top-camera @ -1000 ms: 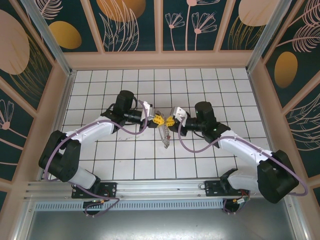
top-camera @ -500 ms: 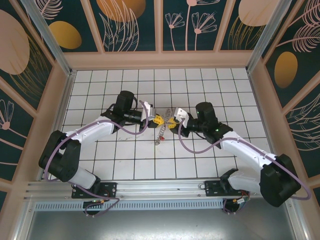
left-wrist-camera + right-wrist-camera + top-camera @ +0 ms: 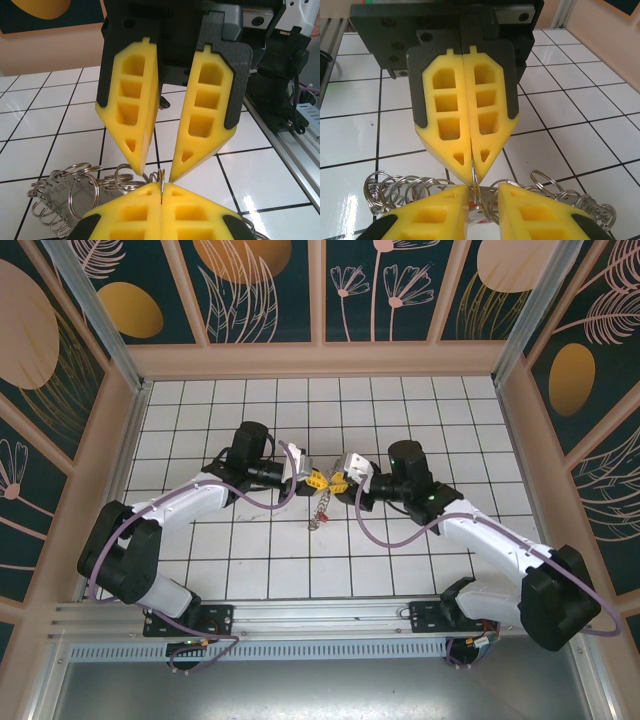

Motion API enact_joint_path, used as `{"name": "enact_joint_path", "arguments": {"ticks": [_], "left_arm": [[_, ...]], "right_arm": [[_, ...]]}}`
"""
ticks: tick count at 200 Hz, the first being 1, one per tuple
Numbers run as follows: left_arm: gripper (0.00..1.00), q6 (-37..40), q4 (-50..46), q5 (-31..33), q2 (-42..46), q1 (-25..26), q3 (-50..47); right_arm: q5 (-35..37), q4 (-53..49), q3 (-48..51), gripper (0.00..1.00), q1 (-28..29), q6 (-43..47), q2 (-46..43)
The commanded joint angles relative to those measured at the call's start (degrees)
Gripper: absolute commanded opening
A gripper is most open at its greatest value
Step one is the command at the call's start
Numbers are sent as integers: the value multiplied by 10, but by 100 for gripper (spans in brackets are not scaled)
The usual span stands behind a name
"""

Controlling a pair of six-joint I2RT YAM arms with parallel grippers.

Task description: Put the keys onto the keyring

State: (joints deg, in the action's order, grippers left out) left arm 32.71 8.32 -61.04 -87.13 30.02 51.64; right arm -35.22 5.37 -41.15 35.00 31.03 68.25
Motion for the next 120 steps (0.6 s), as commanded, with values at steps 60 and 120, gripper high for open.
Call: {"name": "enact_joint_path", "arguments": {"ticks": [60,120], "left_arm": [[0,15,-2,-18,22,5,6],[9,106,-143,27,5,4,54]], "right_arm": [[7,9,-24,8,9,14,24],[29,-54,-57,0,13,41,28]]}}
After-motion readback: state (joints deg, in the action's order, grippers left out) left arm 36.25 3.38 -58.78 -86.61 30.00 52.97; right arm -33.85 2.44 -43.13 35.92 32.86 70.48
